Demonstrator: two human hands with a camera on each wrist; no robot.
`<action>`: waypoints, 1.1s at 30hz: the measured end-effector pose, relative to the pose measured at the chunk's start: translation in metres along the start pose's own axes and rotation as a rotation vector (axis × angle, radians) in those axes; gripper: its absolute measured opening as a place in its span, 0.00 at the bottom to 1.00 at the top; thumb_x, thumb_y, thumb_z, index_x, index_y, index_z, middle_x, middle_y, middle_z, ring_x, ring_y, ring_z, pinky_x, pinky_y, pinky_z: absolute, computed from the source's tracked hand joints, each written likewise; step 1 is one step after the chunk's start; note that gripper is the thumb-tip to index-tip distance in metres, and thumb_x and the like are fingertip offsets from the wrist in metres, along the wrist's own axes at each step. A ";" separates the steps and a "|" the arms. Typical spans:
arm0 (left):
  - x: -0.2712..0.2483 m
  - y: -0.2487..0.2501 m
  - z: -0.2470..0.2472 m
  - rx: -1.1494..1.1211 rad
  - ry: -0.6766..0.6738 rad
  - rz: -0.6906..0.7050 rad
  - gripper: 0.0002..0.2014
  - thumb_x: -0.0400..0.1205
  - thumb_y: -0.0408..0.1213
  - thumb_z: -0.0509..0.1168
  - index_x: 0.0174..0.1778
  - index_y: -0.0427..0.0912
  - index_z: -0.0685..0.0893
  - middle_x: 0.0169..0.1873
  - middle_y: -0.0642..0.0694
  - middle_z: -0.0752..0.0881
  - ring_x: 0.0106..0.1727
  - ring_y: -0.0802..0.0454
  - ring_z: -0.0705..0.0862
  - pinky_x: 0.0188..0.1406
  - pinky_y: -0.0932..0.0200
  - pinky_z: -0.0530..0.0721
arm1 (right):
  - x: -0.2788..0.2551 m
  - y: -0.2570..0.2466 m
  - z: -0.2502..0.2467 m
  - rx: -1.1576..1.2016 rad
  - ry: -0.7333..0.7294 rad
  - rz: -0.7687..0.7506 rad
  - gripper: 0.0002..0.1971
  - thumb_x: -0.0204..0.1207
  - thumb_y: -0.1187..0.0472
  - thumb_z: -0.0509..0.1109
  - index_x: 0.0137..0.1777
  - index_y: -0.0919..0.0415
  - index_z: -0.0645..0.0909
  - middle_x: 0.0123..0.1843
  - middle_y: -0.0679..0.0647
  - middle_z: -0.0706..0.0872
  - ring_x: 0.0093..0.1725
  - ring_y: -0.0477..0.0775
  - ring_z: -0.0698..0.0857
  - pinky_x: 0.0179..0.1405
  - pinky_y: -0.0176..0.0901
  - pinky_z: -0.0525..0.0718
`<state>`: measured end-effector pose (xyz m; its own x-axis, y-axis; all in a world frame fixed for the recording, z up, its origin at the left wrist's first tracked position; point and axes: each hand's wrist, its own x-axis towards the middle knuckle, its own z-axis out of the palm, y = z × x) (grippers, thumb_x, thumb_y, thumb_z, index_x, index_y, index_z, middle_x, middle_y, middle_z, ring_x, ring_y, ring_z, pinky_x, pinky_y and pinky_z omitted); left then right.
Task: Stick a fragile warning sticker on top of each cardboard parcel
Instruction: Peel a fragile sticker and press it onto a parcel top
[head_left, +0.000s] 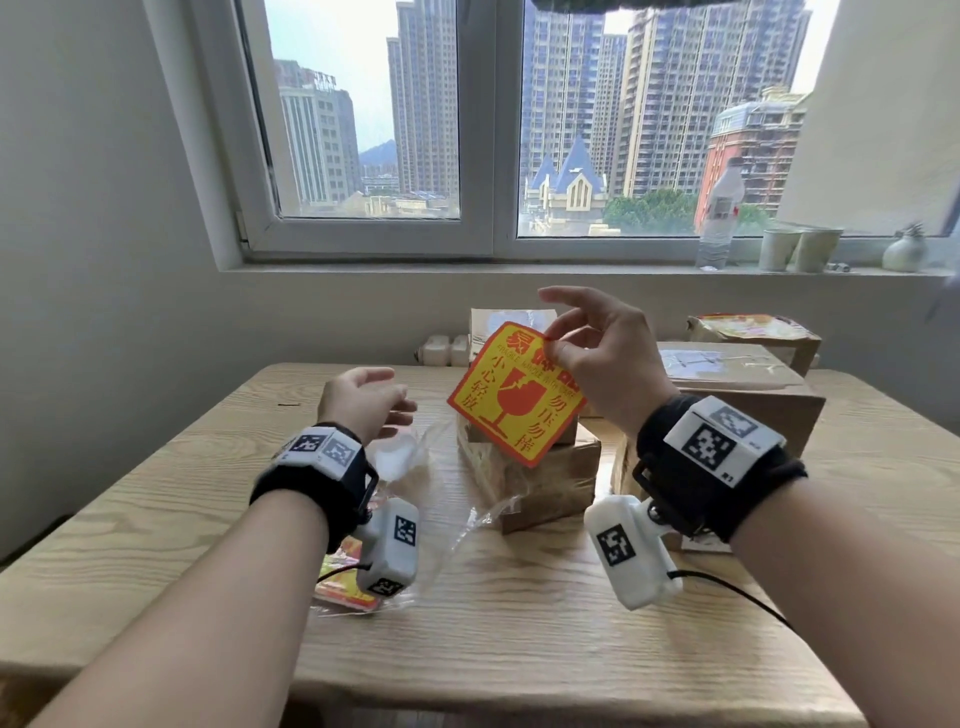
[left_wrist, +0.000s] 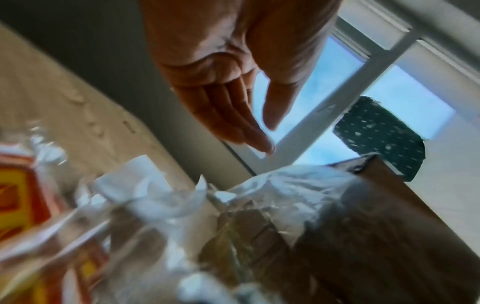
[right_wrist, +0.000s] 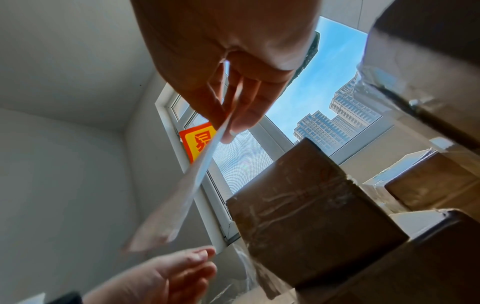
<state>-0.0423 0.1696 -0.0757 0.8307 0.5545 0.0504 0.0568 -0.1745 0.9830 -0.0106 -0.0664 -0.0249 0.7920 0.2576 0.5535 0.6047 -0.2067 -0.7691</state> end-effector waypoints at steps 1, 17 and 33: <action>-0.003 0.010 0.000 0.042 0.043 0.082 0.11 0.80 0.31 0.67 0.58 0.38 0.84 0.37 0.42 0.90 0.35 0.50 0.87 0.39 0.58 0.86 | 0.000 -0.001 -0.001 -0.006 -0.003 -0.002 0.22 0.75 0.72 0.71 0.66 0.51 0.82 0.42 0.45 0.85 0.43 0.50 0.88 0.37 0.48 0.90; -0.065 0.110 0.066 0.099 -0.555 0.277 0.02 0.75 0.29 0.73 0.40 0.39 0.86 0.37 0.43 0.89 0.37 0.53 0.87 0.38 0.61 0.89 | -0.008 -0.028 -0.074 -0.078 0.127 -0.007 0.24 0.76 0.67 0.73 0.70 0.48 0.78 0.55 0.45 0.86 0.49 0.49 0.88 0.41 0.51 0.91; -0.074 0.145 0.165 -0.213 -0.477 0.081 0.21 0.74 0.22 0.72 0.60 0.36 0.74 0.49 0.31 0.88 0.42 0.44 0.90 0.36 0.58 0.91 | 0.006 0.013 -0.172 -0.080 0.373 0.336 0.09 0.74 0.69 0.75 0.39 0.57 0.78 0.42 0.55 0.87 0.46 0.56 0.90 0.47 0.51 0.91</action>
<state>-0.0041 -0.0314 0.0343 0.9903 0.1054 0.0910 -0.0910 -0.0049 0.9958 0.0165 -0.2299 0.0230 0.9111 -0.1875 0.3672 0.3040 -0.2960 -0.9055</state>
